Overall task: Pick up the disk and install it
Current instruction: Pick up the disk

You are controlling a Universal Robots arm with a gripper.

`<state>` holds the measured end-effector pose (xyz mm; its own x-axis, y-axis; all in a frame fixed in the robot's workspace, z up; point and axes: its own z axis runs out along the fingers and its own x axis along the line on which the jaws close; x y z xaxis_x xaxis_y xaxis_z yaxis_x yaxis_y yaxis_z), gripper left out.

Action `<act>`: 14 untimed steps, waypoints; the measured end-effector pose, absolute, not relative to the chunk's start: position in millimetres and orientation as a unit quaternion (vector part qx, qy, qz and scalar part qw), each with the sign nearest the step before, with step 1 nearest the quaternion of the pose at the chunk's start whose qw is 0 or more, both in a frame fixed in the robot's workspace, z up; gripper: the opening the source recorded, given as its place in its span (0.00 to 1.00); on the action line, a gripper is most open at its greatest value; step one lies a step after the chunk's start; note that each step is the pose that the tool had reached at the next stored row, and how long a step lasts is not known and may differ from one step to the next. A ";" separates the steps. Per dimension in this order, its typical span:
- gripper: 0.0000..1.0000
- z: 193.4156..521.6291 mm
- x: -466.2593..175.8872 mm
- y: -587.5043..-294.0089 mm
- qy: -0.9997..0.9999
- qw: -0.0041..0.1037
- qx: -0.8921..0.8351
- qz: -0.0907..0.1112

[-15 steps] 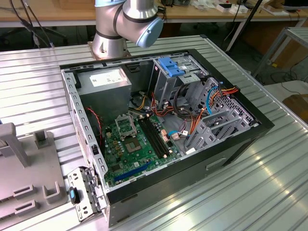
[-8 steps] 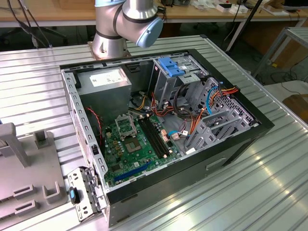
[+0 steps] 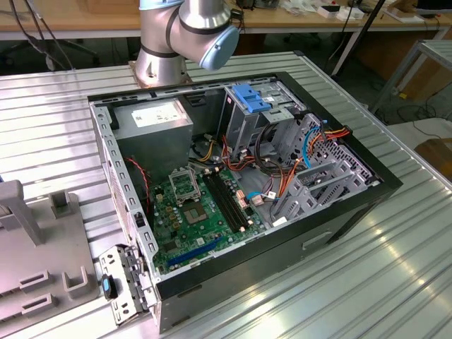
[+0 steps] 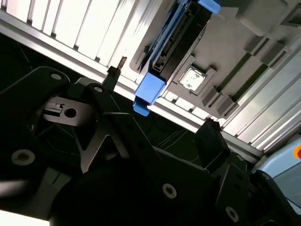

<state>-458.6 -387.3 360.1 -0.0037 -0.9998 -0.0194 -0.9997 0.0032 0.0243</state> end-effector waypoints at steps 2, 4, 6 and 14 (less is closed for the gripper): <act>0.90 356.6 -461.0 -382.4 -0.708 0.001 0.706 -0.015; 0.90 352.7 -462.6 -381.7 -0.708 0.001 0.706 -0.015; 0.90 346.1 -463.2 -381.7 -0.708 0.001 0.706 -0.015; 0.89 336.8 -463.8 -384.0 -0.708 -0.004 0.706 -0.010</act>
<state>-463.8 -384.0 336.8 -0.0034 -0.9998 -0.0195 -0.9999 0.0032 0.0096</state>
